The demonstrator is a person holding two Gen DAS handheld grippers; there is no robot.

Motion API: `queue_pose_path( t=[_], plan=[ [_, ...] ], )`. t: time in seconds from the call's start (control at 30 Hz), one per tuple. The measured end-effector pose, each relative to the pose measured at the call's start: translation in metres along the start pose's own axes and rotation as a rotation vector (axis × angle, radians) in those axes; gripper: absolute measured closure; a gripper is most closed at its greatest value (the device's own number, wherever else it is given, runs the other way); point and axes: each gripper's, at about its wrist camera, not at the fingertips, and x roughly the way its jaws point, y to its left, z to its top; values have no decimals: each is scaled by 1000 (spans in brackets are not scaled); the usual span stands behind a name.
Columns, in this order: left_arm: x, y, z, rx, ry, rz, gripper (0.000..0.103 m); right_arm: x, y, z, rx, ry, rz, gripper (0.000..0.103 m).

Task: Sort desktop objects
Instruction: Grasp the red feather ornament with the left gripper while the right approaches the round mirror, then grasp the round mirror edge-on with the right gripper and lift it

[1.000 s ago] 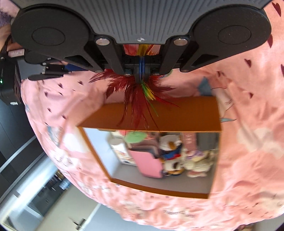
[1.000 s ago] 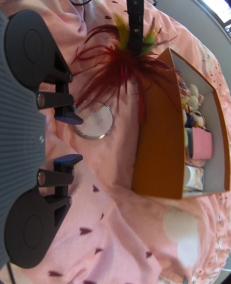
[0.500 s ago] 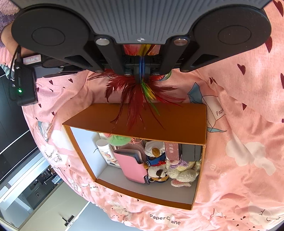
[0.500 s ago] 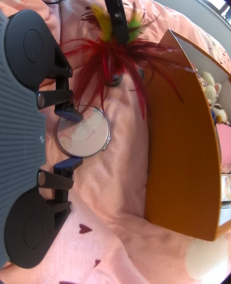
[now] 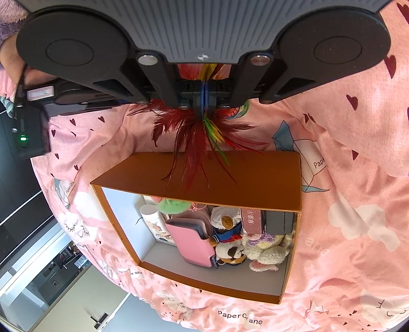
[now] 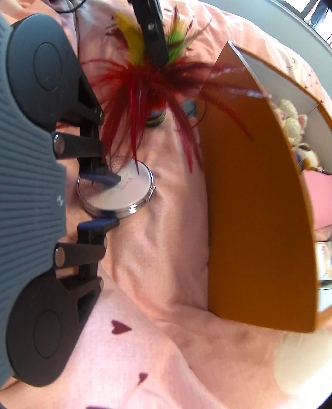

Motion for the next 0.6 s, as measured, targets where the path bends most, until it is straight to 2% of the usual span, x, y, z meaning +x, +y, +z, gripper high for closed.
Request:
queue_pose_path(
  t=[0.13,0.27,0.4,0.5,0.6],
  plan=[
    [0,-1,0,2,0,0,102,-9,13,-6,-20,-22,25,85],
    [0,0,-1,0,0,1,102,-11,20,-2,-49,-35,53,85],
    [0,0,-1,-4,1,0,102,5,25,1,-64,2,52,84],
    [0,1,-1,-7,1,0,102,16,25,1,-44,41,87,87],
    [1,2,-2,-13,2,0,102,15,23,1,-32,30,107,89]
  ],
)
